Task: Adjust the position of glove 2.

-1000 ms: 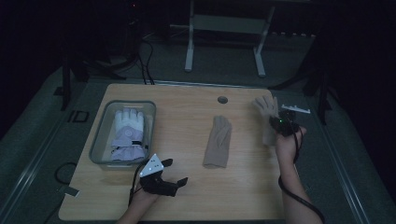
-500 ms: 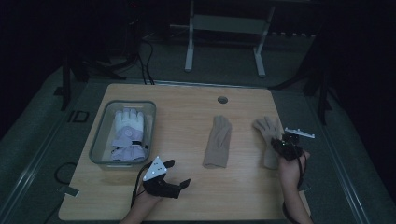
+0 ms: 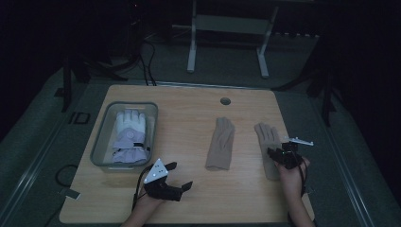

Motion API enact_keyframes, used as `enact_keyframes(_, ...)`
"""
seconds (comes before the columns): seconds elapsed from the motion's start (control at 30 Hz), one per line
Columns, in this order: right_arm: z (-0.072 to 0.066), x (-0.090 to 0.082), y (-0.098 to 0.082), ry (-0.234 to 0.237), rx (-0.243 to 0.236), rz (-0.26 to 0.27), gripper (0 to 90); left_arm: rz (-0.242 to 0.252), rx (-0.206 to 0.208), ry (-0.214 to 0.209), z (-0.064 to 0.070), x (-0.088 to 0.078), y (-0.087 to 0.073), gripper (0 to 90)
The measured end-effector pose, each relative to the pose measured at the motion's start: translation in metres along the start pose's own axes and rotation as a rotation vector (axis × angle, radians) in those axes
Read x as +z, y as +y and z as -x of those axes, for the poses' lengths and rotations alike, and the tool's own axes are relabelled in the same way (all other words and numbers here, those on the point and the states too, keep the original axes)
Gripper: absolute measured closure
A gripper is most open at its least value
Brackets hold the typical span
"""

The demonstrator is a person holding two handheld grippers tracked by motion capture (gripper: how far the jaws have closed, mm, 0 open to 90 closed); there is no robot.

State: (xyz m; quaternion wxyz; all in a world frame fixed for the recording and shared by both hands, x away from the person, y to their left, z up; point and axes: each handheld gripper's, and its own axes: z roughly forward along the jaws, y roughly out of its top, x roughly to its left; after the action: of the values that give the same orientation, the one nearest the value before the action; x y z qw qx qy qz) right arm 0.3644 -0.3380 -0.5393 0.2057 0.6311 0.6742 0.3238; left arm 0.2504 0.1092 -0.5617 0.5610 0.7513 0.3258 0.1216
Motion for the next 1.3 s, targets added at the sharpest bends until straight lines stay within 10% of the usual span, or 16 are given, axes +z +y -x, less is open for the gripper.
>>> enact_keyframes(0.37, 0.010, -0.001, 0.020, 0.088, -0.271, 0.008, 45.6, 0.006, -0.002, -0.006, 0.000, -0.001, 0.000, 5.8)
enact_keyframes(0.6, 0.024, 0.011, 0.015, 0.092, -0.342, -0.048, 45.1, 0.011, -0.008, -0.003, -0.001, -0.002, 0.000, 5.8)
enact_keyframes(0.93, 0.020, 0.013, 0.005, 0.042, -0.307, -0.036, 76.3, 0.005, -0.001, -0.001, 0.000, -0.002, -0.001, 5.8)
enact_keyframes(1.3, -0.007, 0.005, 0.007, -0.056, -0.094, 0.021, 83.7, 0.018, -0.012, -0.006, 0.000, -0.004, 0.000, 5.8)
